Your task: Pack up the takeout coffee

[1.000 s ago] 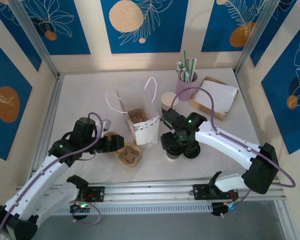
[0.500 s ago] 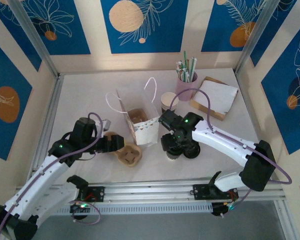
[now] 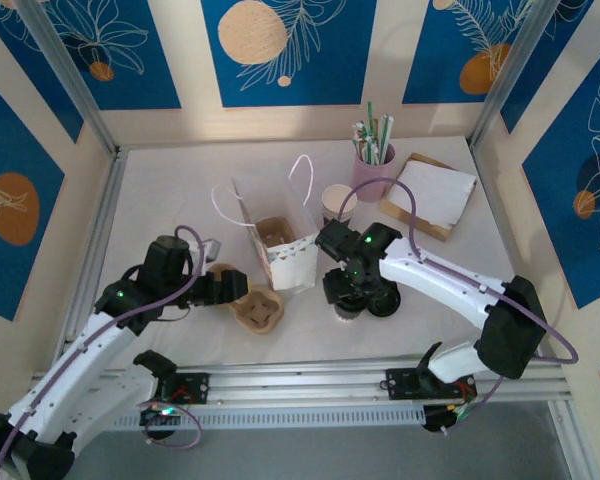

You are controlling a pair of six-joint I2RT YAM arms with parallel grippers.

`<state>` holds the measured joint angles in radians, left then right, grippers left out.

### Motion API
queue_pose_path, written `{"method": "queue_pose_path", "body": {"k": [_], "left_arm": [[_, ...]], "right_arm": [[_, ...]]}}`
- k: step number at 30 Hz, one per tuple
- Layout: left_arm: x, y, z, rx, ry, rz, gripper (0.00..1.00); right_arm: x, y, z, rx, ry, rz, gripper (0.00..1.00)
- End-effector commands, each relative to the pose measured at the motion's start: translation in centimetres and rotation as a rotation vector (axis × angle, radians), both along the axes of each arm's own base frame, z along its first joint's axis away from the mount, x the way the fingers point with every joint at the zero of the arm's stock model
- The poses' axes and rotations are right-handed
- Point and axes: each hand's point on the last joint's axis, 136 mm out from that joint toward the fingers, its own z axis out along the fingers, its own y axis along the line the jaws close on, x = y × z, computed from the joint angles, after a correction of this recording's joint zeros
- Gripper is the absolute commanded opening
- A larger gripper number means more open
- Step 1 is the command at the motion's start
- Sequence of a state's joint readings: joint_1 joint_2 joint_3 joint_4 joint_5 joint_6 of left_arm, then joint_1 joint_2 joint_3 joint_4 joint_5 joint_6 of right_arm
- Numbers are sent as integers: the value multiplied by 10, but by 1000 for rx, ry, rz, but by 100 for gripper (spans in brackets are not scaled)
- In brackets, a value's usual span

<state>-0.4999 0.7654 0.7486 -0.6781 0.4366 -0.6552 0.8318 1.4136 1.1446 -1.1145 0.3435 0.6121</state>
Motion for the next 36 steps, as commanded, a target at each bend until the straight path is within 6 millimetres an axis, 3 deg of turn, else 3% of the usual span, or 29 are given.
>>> {"method": "queue_pose_path", "body": {"k": [1, 12, 18, 26, 36], "left_arm": [[-4, 1, 3, 5, -2, -3, 79], [-4, -1, 5, -6, -3, -3, 79], [-2, 2, 14, 0, -31, 7, 79], [-2, 20, 59, 0, -183, 75, 79], [-12, 43, 137, -78, -408, 161, 79]], "right_arm": [[-8, 1, 2, -4, 44, -8, 80], [-8, 1, 9, 4, 31, -10, 71], [-9, 1, 25, 41, -3, -22, 67], [-13, -7, 81, 169, -145, -40, 67], [-38, -34, 189, 414, -380, -39, 65]]}}
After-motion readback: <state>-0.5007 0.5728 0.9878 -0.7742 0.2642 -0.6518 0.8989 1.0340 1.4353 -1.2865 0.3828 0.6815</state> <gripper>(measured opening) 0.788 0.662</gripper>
